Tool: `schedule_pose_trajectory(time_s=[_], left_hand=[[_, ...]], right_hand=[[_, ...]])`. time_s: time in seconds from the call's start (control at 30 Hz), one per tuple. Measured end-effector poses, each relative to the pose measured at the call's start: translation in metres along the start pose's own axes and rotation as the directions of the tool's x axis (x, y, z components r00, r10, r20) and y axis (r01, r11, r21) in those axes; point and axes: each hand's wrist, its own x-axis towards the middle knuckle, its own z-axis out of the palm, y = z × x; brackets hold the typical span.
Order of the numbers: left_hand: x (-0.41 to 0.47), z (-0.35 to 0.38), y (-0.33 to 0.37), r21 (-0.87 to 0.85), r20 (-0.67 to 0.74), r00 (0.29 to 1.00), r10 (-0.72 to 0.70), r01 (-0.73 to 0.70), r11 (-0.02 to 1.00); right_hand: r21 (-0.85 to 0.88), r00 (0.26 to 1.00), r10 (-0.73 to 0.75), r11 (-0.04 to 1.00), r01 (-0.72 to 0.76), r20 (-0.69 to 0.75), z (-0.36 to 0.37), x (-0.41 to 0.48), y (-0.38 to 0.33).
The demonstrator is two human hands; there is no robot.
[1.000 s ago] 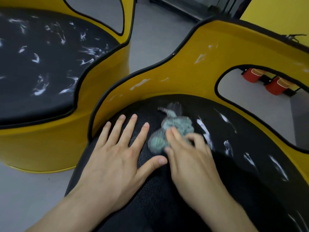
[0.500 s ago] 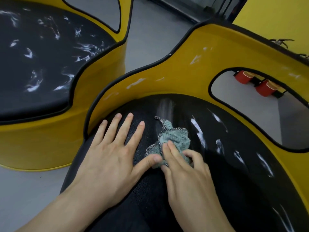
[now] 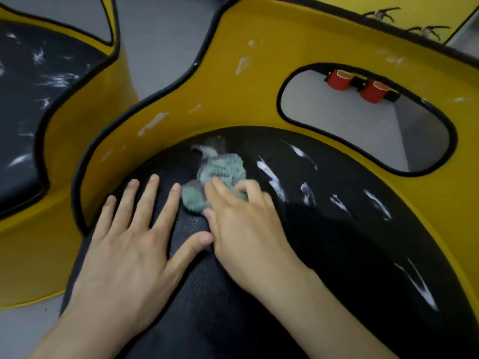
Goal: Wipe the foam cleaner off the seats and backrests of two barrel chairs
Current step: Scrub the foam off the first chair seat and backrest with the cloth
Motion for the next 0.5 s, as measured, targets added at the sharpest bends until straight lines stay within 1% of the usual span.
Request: schedule_pose_trajectory(time_s=[0.03, 0.1, 0.17, 0.27, 0.33, 0.4, 0.43, 0.5], left_hand=[[0.001, 0.001, 0.0, 0.004, -0.007, 1.0, 0.005, -0.005, 1.0], [0.003, 0.0, -0.001, 0.014, -0.016, 1.0, 0.014, -0.014, 1.0], [0.003, -0.001, -0.001, 0.021, -0.014, 1.0, 0.012, -0.011, 1.0], [0.003, -0.003, 0.004, 0.026, 0.005, 1.0, -0.014, 0.014, 1.0], [0.004, -0.003, 0.005, 0.026, 0.017, 0.999, -0.036, 0.036, 0.999], [0.005, -0.005, 0.006, 0.019, 0.028, 0.999, -0.046, 0.046, 0.999], [0.005, -0.006, 0.006, 0.014, 0.032, 0.998, -0.047, 0.046, 0.999], [0.006, -0.01, 0.006, -0.006, 0.044, 0.998, -0.043, 0.043, 0.999]], right_hand=[[0.011, 1.0, 0.003, 1.0, -0.003, 0.016, -0.005, -0.02, -0.002], [-0.007, 0.999, 0.032, 0.999, -0.033, -0.024, -0.005, -0.042, -0.002], [-0.034, 0.999, 0.014, 0.999, -0.015, -0.042, -0.001, -0.039, -0.001], [-0.034, 1.0, 0.004, 0.999, -0.003, 0.019, 0.002, 0.01, 0.004], [-0.026, 0.999, 0.044, 0.999, -0.044, -0.005, 0.007, 0.058, 0.013], [-0.007, 0.992, 0.111, 0.994, -0.11, 0.065, 0.005, 0.096, 0.016], [-0.024, 0.989, 0.127, 0.992, -0.126, 0.08, 0.006, 0.103, 0.015], [-0.069, 0.992, 0.12, 0.991, -0.117, 0.031, 0.008, 0.093, 0.007]])
